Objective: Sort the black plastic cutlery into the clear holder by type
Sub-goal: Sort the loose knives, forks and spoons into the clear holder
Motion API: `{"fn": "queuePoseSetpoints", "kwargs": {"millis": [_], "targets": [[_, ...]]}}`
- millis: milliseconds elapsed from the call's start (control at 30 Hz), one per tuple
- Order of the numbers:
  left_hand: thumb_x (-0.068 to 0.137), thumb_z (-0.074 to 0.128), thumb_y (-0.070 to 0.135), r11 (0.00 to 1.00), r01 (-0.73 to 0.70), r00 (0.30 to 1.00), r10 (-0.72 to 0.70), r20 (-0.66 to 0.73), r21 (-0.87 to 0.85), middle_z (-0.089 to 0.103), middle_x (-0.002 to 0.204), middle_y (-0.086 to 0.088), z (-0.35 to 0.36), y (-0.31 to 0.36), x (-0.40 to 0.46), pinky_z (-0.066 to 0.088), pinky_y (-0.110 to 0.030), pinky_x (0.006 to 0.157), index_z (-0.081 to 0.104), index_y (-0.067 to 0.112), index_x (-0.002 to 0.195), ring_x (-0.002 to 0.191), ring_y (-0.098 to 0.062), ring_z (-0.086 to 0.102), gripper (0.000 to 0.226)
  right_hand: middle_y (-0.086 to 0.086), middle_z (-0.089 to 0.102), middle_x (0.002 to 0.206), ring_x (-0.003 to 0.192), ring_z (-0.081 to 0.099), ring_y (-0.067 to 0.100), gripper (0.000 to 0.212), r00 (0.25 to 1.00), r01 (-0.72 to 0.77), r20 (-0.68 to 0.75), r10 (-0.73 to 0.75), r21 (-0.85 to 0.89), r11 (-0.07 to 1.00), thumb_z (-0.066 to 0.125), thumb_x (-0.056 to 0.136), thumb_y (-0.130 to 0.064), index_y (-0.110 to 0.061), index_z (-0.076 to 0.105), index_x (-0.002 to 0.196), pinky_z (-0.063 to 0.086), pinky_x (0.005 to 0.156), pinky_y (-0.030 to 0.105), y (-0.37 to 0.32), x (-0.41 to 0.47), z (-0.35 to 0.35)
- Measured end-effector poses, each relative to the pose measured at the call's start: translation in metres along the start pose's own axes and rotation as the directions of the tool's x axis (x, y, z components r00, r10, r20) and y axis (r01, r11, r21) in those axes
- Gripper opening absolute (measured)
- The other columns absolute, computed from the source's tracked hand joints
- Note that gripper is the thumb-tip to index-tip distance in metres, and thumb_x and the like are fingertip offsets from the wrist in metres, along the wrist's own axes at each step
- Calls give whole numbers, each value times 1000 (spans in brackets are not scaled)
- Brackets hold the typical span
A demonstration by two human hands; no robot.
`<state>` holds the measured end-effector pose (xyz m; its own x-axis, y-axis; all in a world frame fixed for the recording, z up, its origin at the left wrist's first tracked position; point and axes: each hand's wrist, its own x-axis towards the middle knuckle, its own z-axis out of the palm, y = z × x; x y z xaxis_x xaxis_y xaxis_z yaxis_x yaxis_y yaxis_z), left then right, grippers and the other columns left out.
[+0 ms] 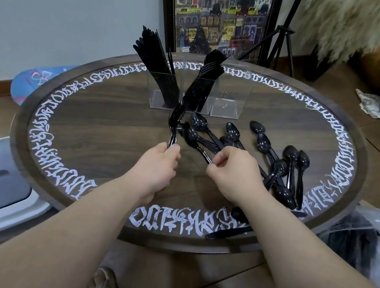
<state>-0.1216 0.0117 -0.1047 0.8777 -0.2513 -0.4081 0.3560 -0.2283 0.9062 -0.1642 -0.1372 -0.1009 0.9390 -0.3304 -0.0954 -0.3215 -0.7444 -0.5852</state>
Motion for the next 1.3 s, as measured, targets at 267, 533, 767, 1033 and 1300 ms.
{"fn": "queuePoseSetpoints", "kwargs": {"millis": [267,533,767,1033,1300], "targets": [[101,37,31,995,-42,998,37,57,92,48,71,2,8,-3,-1,32,-25,53,56,20,85,61,-11,40,27,-9,56,65,60,50,5,19,979,148,116,-167,160,976,71,80,-28,-21,54,72,36,55,20,-12,-5,8],[100,36,35,942,-136,989,113,92,307,62,91,-1,9,1,-5,43,-36,87,61,17,101,85,-17,55,30,-8,61,70,66,54,7,15,957,237,136,-255,133,962,67,82,-21,-22,54,74,39,58,18,-14,-8,8],[102,31,34,898,-178,982,139,125,403,49,71,3,4,1,-2,38,-34,74,49,23,78,75,-19,47,32,-11,57,69,70,54,7,10,921,298,217,-323,140,944,53,93,-20,-20,59,85,42,68,25,-13,-10,2],[101,32,43,885,-194,967,98,237,424,43,61,7,-5,2,-6,31,-24,50,55,19,79,51,-8,40,40,-15,57,112,82,65,15,42,977,183,-186,-103,490,852,61,89,-16,-35,51,125,54,81,34,5,4,-12],[97,47,41,797,-342,917,167,361,498,47,63,7,-5,5,-14,37,-28,57,53,19,86,53,-8,43,25,-14,64,84,78,61,8,26,963,218,-242,-117,448,867,61,88,-9,-20,72,109,53,89,41,12,7,-9]]}}
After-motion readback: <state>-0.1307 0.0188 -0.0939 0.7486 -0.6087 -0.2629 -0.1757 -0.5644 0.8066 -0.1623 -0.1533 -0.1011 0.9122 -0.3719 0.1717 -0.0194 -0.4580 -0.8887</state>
